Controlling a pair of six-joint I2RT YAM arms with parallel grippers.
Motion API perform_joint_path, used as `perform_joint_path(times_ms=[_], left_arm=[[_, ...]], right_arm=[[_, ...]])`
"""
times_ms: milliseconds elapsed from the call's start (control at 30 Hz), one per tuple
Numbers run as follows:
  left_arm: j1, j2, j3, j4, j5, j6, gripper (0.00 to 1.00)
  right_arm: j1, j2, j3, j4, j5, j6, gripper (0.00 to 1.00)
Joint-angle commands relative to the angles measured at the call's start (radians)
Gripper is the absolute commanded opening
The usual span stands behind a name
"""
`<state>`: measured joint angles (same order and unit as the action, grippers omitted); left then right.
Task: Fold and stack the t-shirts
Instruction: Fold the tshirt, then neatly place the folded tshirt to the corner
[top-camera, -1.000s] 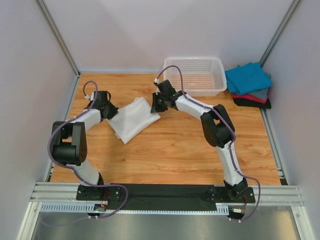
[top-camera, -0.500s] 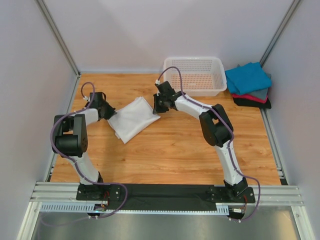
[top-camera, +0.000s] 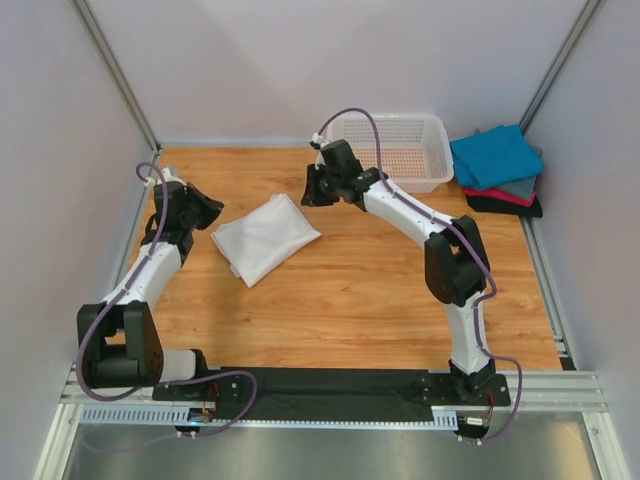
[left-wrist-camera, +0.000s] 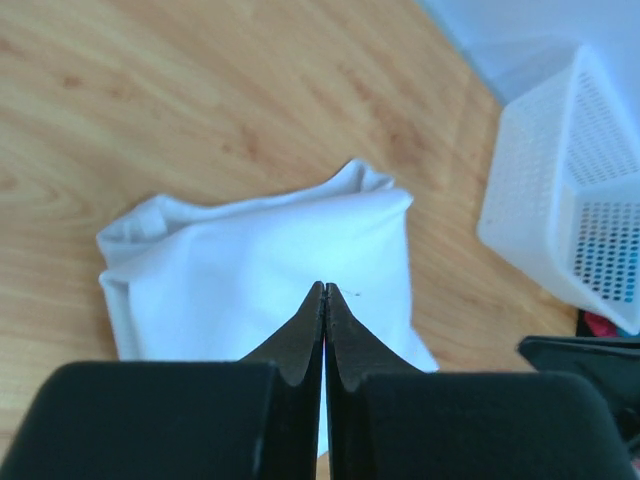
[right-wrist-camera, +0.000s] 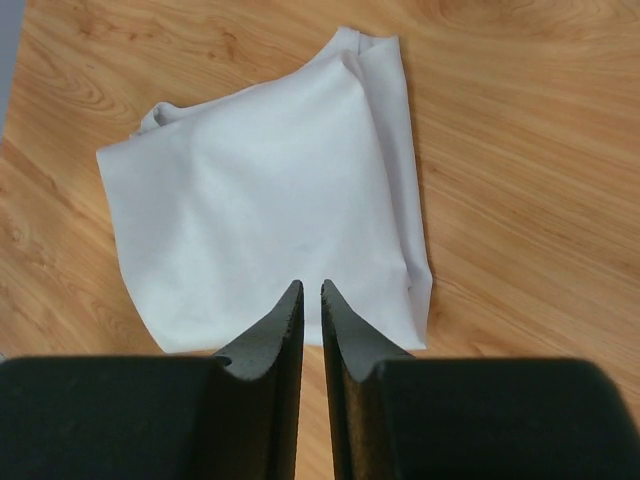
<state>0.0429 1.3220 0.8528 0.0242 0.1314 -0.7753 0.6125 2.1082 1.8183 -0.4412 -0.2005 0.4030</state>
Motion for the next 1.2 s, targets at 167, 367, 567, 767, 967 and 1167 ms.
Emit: perform_joint_path(times_ms=[167,367,567,767,967,1167], left_arm=[[0.089,0.235,-0.08,0.161,0.143,-0.117,0.0],[0.156,0.304,-0.077,0.125,0.126,-0.144,0.0],[0.166,0.353,-0.098,0.125,0.135,-0.142,0.0],[0.178,0.411,-0.063,0.145,0.18,-0.117,0.0],[0.186,0.453,0.046,0.115,0.238,-0.042,0.0],[0.18,0.457,0.25,-0.016,0.313,0.118,0.0]], right_arm=[[0.006,-0.042,-0.099,0.004,0.016,-0.049,0.13],[0.006,-0.025,-0.113,0.002,0.027,-0.046,0.12],[0.009,-0.007,-0.178,0.002,0.018,-0.013,0.09],[0.027,-0.06,-0.364,0.087,0.021,0.014,0.09],[0.038,-0.048,-0.407,0.073,0.021,0.016,0.05],[0.058,-0.164,-0.425,0.053,-0.002,0.013,0.04]])
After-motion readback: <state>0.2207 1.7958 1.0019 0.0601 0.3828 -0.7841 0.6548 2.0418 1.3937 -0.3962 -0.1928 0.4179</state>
